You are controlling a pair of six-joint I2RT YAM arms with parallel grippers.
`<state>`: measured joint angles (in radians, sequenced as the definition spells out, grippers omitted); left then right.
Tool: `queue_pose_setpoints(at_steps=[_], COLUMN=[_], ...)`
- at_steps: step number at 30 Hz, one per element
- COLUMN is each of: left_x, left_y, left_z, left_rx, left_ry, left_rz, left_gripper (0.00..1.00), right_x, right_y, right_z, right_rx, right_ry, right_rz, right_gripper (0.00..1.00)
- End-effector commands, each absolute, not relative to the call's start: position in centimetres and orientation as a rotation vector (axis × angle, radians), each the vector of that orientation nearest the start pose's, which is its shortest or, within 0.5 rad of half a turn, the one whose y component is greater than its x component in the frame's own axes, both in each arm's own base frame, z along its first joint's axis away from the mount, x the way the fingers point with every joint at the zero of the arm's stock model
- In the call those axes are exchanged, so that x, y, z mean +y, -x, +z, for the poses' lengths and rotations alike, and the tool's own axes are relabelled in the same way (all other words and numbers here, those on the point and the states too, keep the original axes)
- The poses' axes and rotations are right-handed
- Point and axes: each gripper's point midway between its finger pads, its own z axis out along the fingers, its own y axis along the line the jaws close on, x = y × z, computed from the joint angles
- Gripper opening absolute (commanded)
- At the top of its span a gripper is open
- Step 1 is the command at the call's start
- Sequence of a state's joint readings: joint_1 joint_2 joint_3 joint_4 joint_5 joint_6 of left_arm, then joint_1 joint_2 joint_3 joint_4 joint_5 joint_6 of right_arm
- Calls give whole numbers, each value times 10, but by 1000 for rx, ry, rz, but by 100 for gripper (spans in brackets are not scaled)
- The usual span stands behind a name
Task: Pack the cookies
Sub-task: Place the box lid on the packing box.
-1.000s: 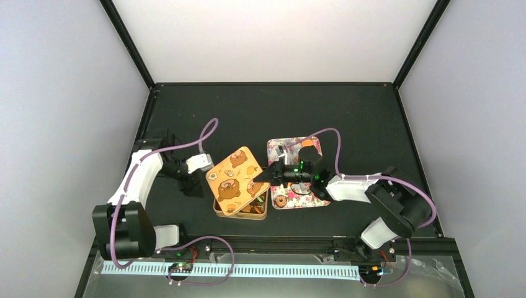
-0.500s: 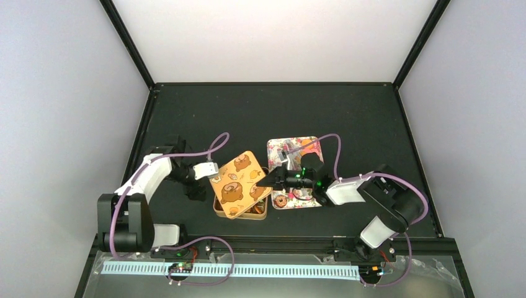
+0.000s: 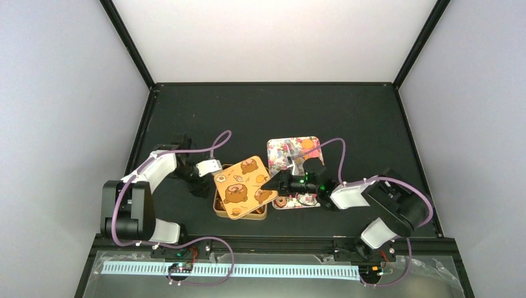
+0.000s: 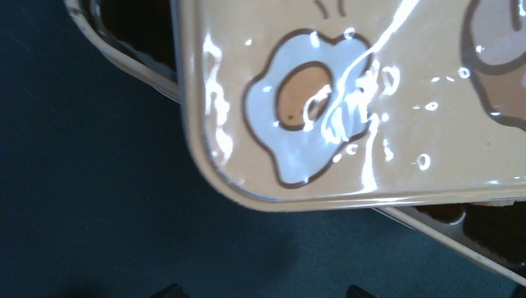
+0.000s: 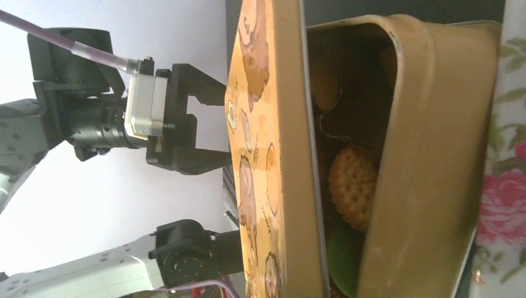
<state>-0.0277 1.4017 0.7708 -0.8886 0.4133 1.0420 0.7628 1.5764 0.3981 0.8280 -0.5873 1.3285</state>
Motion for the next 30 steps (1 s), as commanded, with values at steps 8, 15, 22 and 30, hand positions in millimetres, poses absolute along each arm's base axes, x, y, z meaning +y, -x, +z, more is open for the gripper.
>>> queue_pose_setpoints(at_steps=[8, 15, 22, 30], left_x=[-85, -88, -94, -104], left_y=[-223, -216, -199, -194], left_z=[56, 56, 78, 107], left_rx=[2409, 2402, 2366, 2303], left_ry=[-1423, -1442, -1495, -1468], left_rz=[-523, -571, -687, -762], left_gripper=[68, 68, 68, 73], right_x=[303, 292, 285, 273], right_y=[-188, -185, -189, -204], right_z=[76, 50, 68, 101], right_rx=[2545, 2682, 2667, 2623], right_ry=[-14, 45, 185, 344], right_rz=[1505, 1318, 1181, 1071], right_gripper=[53, 70, 73, 74])
